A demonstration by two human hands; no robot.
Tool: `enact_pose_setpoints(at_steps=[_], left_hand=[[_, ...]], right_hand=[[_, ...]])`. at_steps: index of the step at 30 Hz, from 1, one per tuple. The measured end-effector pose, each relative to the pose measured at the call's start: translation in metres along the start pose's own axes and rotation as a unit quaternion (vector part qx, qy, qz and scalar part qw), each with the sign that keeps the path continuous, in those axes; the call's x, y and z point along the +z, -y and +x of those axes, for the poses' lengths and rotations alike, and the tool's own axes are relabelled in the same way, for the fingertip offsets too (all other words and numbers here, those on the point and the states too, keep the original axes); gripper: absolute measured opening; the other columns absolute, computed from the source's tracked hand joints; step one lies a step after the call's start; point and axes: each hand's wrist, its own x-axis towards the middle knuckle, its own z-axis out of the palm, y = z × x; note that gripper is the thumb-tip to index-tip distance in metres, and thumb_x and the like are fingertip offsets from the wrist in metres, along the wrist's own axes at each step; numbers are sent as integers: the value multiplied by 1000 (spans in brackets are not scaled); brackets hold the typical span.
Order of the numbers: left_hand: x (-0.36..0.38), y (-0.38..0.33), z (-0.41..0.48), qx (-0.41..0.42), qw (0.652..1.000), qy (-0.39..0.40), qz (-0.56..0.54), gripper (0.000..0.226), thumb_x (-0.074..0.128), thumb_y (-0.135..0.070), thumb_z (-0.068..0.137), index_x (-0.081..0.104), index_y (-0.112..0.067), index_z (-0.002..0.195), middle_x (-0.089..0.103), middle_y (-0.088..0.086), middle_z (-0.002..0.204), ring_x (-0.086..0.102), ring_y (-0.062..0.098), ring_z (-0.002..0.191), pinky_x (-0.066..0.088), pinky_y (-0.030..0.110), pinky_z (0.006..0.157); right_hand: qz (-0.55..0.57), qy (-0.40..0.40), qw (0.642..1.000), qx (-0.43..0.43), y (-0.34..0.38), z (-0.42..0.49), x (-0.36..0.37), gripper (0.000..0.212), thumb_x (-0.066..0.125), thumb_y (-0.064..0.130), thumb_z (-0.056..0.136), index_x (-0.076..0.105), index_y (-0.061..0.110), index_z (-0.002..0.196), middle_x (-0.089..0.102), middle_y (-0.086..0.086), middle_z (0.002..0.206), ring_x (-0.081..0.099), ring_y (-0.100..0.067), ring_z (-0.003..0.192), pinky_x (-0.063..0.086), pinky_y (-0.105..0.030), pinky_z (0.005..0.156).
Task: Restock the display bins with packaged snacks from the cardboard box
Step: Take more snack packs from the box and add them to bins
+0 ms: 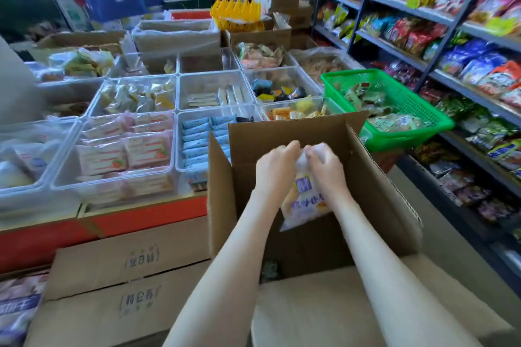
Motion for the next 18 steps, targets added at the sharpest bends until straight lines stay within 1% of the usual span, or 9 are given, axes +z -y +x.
enact_pose_setpoints(at_steps=[2, 4, 6, 8, 10, 11, 13, 16, 18], left_hand=[[-36, -9, -3, 18, 1000, -15, 20, 15, 42, -18, 96, 55, -15, 104, 65, 6, 95, 61, 30, 89, 39, 34, 66], [-68, -6, -10, 27, 999, -35, 22, 15, 41, -17, 97, 55, -15, 103, 66, 6, 95, 62, 29, 86, 37, 32, 63], [-99, 3, -20, 28, 998, -54, 16, 17, 42, -20, 98, 57, -15, 105, 67, 8, 94, 63, 30, 86, 37, 32, 61], [-126, 20, -32, 21, 998, -65, 0, 19, 43, -24, 99, 58, -15, 105, 68, 11, 93, 63, 32, 87, 36, 33, 62], [-152, 43, -40, 0, 997, -75, -18, 23, 43, -31, 99, 58, -13, 102, 68, 10, 93, 63, 32, 86, 36, 33, 62], [-165, 57, -44, -5, 996, -86, -10, 26, 43, -34, 99, 58, -13, 102, 67, 9, 93, 62, 30, 85, 35, 32, 61], [-188, 90, -52, -19, 995, -96, 14, 31, 40, -37, 99, 59, -13, 103, 65, 7, 94, 61, 26, 85, 34, 32, 62], [-227, 154, -68, -101, 980, -114, -131, 32, 44, -40, 97, 60, -13, 90, 63, 4, 77, 56, 19, 71, 41, 31, 65], [-249, 208, -76, -111, 964, -127, -206, 29, 50, -38, 96, 58, -15, 79, 58, -1, 68, 55, 15, 65, 41, 30, 62]], right_hand=[[40, -39, 998, -20, 32, -23, -3, 22, 50, 39, 94, 60, 20, 89, 66, 1, 87, 62, -11, 82, 47, -20, 71], [57, -51, 997, -31, 62, -39, 1, 21, 50, 39, 93, 60, 23, 85, 67, 1, 87, 63, -13, 84, 48, -29, 75], [62, -50, 996, -50, 91, -51, 11, 21, 51, 37, 94, 61, 21, 83, 66, 1, 84, 63, -13, 82, 47, -29, 74], [62, -45, 995, -66, 116, -62, 28, 29, 51, 38, 94, 60, 13, 84, 66, -2, 81, 62, -13, 78, 46, -30, 72], [67, -41, 994, -75, 137, -69, 50, 27, 51, 37, 95, 57, 14, 82, 62, 3, 77, 58, -6, 73, 44, -26, 71], [70, -37, 994, -79, 146, -71, 64, 25, 51, 37, 96, 56, 16, 84, 60, 6, 77, 56, -3, 73, 43, -25, 71], [78, -34, 993, -88, 165, -74, 94, 27, 50, 37, 96, 59, 13, 90, 58, 6, 78, 55, -5, 73, 43, -26, 71], [103, -27, 991, -78, 192, -71, 151, 29, 50, 39, 95, 55, 13, 84, 56, 4, 76, 55, -10, 72, 44, -28, 68], [95, -16, 992, -80, 211, -67, 200, 30, 50, 39, 95, 50, 18, 75, 53, 6, 71, 53, -9, 69, 41, -25, 64]])
